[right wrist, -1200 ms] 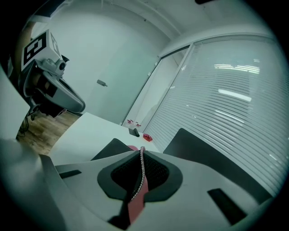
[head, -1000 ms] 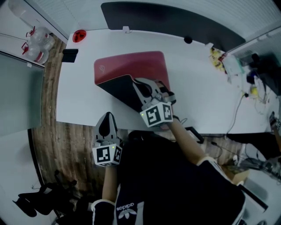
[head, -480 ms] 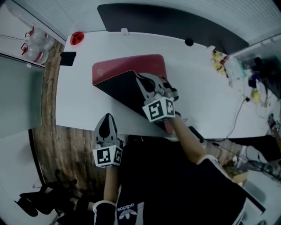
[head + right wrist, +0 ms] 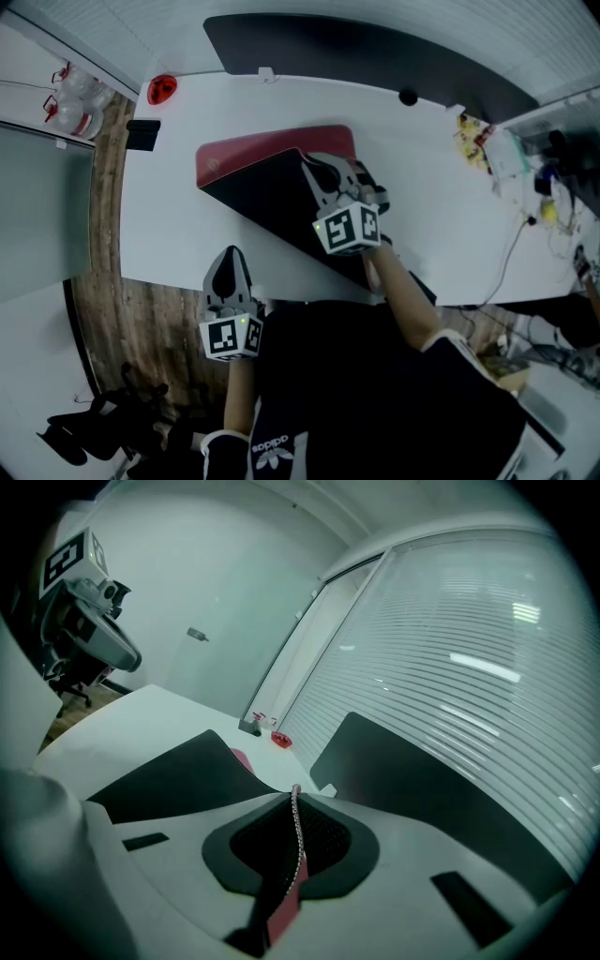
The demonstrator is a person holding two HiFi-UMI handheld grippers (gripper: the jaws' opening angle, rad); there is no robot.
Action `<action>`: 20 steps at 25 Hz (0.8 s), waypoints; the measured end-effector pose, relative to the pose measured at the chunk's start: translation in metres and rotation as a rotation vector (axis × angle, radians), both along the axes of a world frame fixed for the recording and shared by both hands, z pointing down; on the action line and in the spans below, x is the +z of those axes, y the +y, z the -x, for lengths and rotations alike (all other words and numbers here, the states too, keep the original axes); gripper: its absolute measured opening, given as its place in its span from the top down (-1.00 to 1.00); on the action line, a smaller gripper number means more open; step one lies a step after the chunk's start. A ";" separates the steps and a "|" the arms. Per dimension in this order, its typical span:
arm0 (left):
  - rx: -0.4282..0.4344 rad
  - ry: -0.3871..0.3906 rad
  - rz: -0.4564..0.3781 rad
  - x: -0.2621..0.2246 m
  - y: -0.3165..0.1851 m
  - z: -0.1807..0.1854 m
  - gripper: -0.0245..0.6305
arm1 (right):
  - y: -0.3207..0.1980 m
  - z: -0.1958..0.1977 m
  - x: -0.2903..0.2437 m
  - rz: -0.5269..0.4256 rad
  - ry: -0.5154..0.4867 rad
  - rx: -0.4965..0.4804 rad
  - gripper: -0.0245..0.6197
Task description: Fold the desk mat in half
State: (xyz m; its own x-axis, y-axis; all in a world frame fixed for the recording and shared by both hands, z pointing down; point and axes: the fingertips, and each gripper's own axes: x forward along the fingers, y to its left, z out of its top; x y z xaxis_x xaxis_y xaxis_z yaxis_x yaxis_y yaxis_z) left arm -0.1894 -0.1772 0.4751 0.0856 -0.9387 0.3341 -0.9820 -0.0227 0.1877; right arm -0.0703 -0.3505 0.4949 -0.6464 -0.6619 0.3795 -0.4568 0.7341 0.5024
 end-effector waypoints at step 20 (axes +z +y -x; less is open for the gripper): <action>0.056 0.005 0.060 0.014 -0.049 -0.014 0.92 | -0.083 -0.061 0.074 0.152 0.028 0.193 0.87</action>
